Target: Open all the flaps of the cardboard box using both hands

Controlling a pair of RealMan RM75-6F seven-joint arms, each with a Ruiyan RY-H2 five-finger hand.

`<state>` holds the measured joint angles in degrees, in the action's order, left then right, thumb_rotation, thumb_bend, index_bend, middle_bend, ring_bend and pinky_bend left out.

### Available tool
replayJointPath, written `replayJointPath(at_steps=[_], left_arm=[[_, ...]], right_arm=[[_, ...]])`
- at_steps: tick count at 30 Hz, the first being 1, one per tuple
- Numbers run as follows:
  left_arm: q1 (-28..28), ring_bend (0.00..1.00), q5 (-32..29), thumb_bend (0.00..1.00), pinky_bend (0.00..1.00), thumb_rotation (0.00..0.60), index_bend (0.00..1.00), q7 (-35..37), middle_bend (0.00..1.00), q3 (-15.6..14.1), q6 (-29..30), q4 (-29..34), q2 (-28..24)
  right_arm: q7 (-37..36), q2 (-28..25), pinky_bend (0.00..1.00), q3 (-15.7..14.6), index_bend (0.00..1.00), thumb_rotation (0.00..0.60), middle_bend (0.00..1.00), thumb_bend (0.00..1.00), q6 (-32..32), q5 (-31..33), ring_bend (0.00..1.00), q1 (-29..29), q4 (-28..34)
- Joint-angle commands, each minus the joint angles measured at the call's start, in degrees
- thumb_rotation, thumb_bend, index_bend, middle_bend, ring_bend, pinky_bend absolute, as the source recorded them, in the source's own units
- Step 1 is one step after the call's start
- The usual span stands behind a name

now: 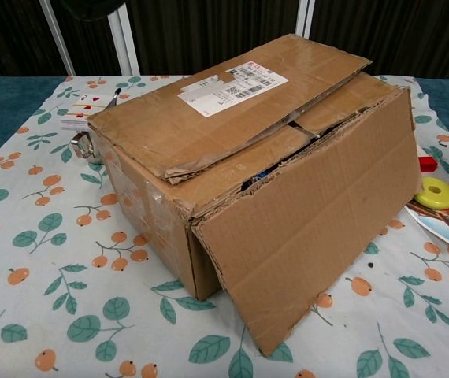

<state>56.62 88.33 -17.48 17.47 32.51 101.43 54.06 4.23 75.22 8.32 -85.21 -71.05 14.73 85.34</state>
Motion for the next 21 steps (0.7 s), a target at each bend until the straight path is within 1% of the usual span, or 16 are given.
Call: replayJointPath(at_steps=[1, 5, 9, 15, 21], left_arm=[[5.9, 0.07, 3.1, 0.77, 0.17, 0.600, 0.11, -0.5, 0.15, 0.2, -5.3, -2.0, 2.7], [10.1, 0.08, 7.5, 0.77, 0.19, 0.600, 0.12, -0.7, 0.16, -1.3, -7.5, -3.5, 5.2], [13.5, 0.08, 10.8, 0.79, 0.19, 0.600, 0.12, 0.8, 0.16, -3.1, -8.3, -4.8, 8.0], [17.5, 0.08, 14.3, 0.79, 0.19, 0.600, 0.12, 3.6, 0.17, -5.4, -7.8, -7.1, 12.3], [20.1, 0.08, 16.2, 0.79, 0.19, 0.600, 0.13, 5.9, 0.20, -7.1, -6.9, -8.8, 14.6]], right_arm=[[-0.2, 0.2, 0.23, 0.3, 0.05, 0.600, 0.02, 0.53, 0.5, 0.1, 0.01, -0.1, -0.3], [-0.6, 0.3, 0.23, 0.7, 0.05, 0.600, 0.02, 0.53, 1.1, 0.4, 0.01, -0.2, -0.4], [-0.7, 0.4, 0.23, 1.2, 0.05, 0.600, 0.02, 0.53, 1.6, 0.6, 0.01, -0.4, -0.5], [-1.0, 0.5, 0.23, 1.9, 0.05, 0.600, 0.02, 0.53, 1.9, 1.0, 0.01, -0.7, -0.6], [-1.4, 0.4, 0.23, 2.5, 0.05, 0.600, 0.02, 0.53, 2.4, 1.4, 0.01, -0.9, -0.5]])
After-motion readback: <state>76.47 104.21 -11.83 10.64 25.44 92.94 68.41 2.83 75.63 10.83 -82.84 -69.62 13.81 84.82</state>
